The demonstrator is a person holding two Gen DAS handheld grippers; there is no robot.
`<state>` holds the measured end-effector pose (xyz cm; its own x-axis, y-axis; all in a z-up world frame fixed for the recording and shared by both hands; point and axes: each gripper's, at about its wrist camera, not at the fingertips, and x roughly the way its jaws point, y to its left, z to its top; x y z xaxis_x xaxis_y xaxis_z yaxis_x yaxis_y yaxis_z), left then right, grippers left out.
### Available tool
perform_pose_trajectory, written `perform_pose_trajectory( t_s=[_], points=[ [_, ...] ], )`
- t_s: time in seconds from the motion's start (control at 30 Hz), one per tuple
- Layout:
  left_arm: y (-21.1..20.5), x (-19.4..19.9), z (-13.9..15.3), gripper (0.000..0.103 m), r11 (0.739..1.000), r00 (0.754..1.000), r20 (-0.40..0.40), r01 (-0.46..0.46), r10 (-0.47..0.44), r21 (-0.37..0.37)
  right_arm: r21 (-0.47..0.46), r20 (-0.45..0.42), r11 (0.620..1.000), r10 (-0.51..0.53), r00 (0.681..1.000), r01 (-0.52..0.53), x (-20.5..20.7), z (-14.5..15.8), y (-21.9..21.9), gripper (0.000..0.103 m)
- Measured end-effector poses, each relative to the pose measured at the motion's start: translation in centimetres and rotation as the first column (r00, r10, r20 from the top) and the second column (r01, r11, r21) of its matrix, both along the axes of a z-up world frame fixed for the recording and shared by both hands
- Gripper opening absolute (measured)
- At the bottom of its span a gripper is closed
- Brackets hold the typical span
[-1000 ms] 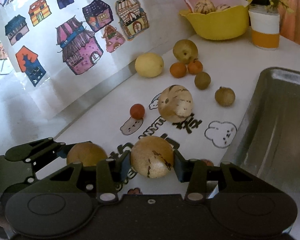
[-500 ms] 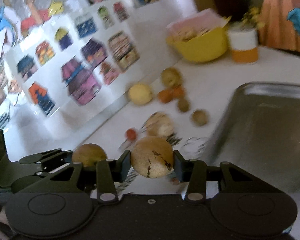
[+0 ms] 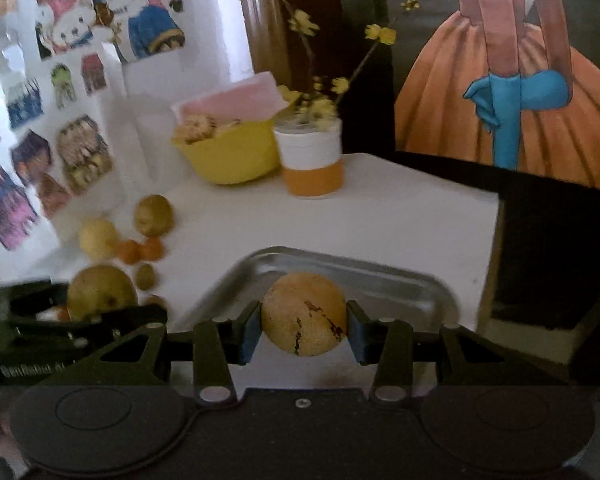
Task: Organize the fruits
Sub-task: 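Carry both fruits over the metal tray and open both tools to release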
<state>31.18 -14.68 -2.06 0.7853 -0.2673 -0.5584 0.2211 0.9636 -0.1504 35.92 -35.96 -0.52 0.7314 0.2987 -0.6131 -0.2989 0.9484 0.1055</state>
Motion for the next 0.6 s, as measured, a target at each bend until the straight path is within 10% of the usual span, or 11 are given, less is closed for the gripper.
perform_pose_trajectory(
  t_s=[0.6],
  points=[
    [-3.5, 4.3, -3.1, 0.078, 0.996, 0.996, -0.089, 0.03, -0.022, 0.086, -0.101, 0.028, 0.995, 0.019, 0.999, -0.016, 2.2, -3.4, -0.4, 0.047]
  ],
)
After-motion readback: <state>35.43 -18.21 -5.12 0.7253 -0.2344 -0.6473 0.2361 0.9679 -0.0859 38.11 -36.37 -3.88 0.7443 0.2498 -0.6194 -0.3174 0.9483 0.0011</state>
